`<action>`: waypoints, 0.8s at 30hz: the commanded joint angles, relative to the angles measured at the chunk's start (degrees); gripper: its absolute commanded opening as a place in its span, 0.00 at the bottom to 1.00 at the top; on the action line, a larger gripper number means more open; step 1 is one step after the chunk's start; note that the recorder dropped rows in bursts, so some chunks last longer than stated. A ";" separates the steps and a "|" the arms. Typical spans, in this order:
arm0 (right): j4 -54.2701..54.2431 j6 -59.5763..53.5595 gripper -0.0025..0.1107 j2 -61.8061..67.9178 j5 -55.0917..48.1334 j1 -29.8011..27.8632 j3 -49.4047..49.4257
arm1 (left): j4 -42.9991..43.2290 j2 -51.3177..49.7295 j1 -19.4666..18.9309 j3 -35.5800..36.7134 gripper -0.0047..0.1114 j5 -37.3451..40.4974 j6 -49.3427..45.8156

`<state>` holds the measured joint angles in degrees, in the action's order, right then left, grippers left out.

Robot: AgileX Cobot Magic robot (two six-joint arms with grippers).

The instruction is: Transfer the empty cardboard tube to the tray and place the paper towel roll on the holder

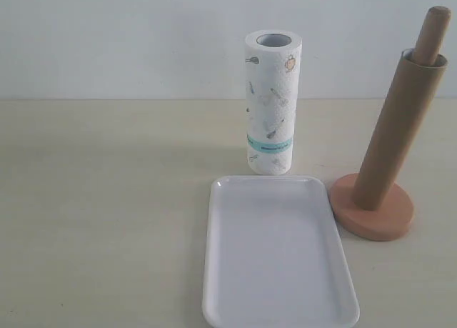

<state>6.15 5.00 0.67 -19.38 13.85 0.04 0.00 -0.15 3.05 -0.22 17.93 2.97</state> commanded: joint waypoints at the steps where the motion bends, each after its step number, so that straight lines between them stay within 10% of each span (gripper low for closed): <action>1: 0.78 -1.32 0.03 -0.17 0.54 -0.12 -0.04 | -0.45 0.15 -0.14 0.22 0.08 -0.36 -0.29; 17: 2.02 -3.24 0.03 -0.06 72.78 -0.12 -0.04 | -0.45 0.15 -0.14 0.22 0.08 -0.36 -0.29; 24: -10.30 0.22 0.03 2.65 50.69 -0.12 -8.79 | -0.45 0.15 -0.14 0.22 0.08 -0.36 -0.29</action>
<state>-1.00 4.60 1.19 40.56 13.85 -5.58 0.00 -0.15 3.05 -0.22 17.93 2.97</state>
